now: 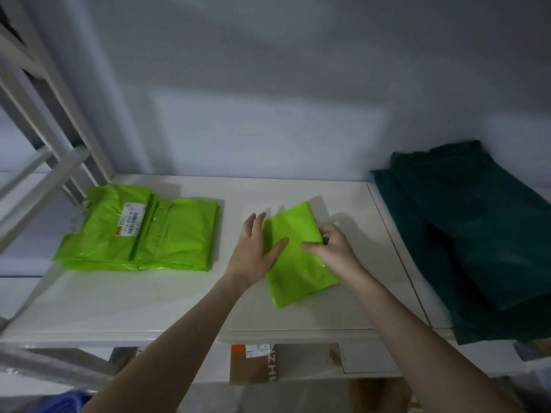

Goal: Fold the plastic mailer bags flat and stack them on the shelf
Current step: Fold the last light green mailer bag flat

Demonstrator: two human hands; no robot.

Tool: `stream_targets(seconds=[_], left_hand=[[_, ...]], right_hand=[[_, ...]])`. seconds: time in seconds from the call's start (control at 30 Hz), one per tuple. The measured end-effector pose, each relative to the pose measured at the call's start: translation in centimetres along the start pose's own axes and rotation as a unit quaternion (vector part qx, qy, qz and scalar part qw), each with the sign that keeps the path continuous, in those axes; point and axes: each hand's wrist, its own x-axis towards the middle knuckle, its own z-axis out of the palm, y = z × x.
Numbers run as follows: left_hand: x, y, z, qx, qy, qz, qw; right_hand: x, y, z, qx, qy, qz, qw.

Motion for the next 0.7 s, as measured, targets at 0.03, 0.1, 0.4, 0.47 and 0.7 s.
stream_targets(seconds=[0.03,0.1,0.4,0.47,0.7], left_hand=[[0.2,0.0,-0.7,-0.035,0.011,-0.009,0.999],[0.7,-0.1,-2.1,-0.1,0.044,-0.032,0.994],[2.1,-3.6,-11.2,-0.1,0.112,0.026,0.988],[2.3,-5.0,-13.1,-0.07,0.113,0.028,0.991],[2.8,-10.7,-17.4,0.052,0.095,0.012,0.994]], right_hand=[[0.0,-0.8,0.5,0.014,0.017,-0.01,1.0],[0.0,-2.3,1.6,0.052,0.052,-0.025,0.997],[-0.8,-7.6,8.8,0.19,0.041,-0.03,0.981],[-0.9,-8.2,11.0,0.193,0.032,-0.032,0.98],[-1.2,-9.3,16.9,0.083,-0.028,-0.115,0.99]])
